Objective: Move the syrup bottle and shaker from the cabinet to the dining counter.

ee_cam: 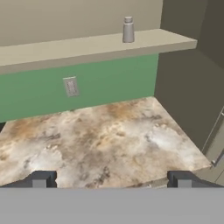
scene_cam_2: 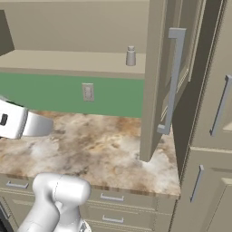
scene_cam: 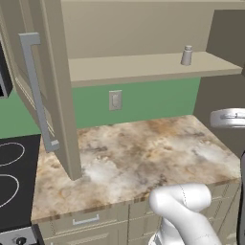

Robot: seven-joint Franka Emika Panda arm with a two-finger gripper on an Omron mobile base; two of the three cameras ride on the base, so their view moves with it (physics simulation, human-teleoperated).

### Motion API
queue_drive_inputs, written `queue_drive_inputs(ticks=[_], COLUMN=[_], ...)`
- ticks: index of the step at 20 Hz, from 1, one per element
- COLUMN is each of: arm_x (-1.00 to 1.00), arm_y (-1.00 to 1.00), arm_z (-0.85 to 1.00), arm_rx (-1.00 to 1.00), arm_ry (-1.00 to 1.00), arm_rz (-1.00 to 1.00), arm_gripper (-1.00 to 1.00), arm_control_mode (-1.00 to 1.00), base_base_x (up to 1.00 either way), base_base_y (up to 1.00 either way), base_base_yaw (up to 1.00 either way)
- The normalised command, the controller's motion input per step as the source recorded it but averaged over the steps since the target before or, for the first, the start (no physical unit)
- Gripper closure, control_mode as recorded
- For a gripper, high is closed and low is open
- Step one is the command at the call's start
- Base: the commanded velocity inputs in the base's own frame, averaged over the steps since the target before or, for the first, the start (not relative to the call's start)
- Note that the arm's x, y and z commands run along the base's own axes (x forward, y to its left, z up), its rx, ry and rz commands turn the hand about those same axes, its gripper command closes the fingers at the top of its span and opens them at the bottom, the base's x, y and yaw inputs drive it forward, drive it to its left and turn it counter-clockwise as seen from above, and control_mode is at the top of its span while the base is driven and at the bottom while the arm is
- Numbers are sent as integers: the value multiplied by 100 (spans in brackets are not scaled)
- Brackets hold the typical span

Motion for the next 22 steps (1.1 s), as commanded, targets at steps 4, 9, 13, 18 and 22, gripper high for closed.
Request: queue_drive_inputs(ticks=[4, 9, 13, 18, 22], arm_x=[-1, 15, 36, 58, 51], arm_y=[-4, -3, -13, -22, -19], arm_z=[3, 14, 22, 24, 25], arm_rx=[0, 0, 0, 0, 0], arm_ry=[-10, -12, -6, -1, 0], arm_rz=[0, 0, -1, -2, -4], arm_gripper=[-100, -100, -100, -100, -100], arm_control_mode=[-100, -100, -100, -100, -100], base_base_x=[0, 0, 0, 0, 0], base_base_y=[0, 0, 0, 0, 0], base_base_yaw=[0, 0, 0, 0, 0])
